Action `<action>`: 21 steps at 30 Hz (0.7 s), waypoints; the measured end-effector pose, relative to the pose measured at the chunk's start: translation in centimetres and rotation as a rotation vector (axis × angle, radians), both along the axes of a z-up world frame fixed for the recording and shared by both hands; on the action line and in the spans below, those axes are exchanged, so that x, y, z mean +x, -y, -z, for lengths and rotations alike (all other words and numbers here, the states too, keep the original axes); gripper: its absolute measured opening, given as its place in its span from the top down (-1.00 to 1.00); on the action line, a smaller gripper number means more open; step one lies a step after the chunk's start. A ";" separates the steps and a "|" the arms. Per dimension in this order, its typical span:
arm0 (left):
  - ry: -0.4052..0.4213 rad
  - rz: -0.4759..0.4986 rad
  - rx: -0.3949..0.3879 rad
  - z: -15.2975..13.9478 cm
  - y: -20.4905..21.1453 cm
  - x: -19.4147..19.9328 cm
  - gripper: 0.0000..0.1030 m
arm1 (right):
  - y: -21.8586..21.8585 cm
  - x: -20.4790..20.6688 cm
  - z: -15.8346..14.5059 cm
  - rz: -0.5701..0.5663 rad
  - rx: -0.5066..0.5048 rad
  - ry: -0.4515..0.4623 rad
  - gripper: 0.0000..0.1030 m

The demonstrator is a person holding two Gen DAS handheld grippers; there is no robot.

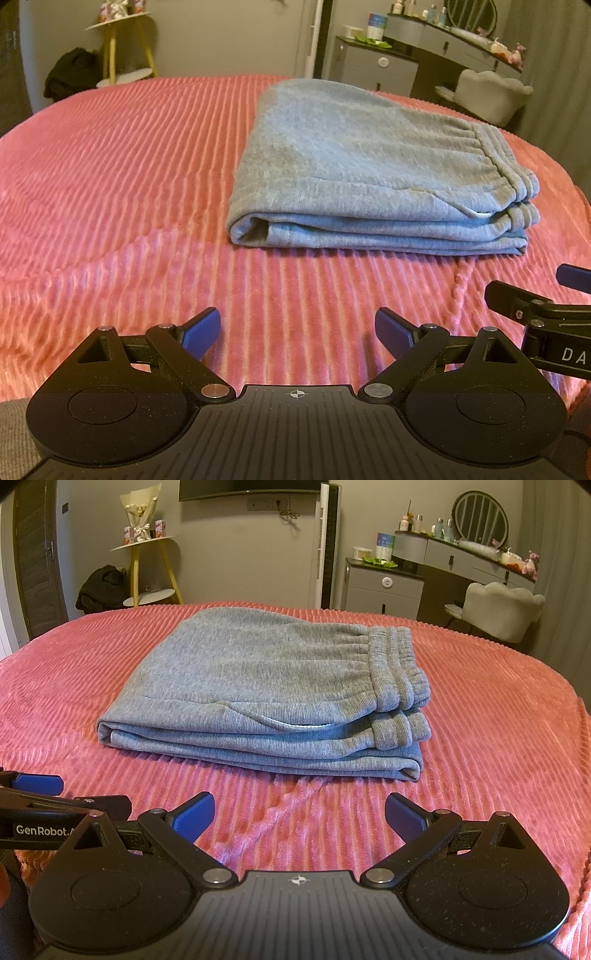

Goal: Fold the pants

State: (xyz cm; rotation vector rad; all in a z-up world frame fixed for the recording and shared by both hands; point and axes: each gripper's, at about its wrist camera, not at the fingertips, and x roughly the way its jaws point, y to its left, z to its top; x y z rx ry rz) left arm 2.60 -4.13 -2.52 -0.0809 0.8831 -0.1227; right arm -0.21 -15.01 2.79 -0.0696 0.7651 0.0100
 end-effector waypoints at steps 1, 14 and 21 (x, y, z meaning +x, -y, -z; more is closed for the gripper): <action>0.001 0.000 -0.003 0.0 0.0 0.0 -0.84 | 0.0 0.0 0.0 0.000 0.000 -0.001 -0.92; 0.018 0.022 0.003 -0.1 0.2 -0.2 -0.84 | 0.1 0.0 0.0 0.001 0.001 -0.001 -0.92; 0.010 0.031 0.021 0.0 0.5 -0.3 -0.84 | 0.1 0.0 0.0 0.001 0.001 -0.001 -0.92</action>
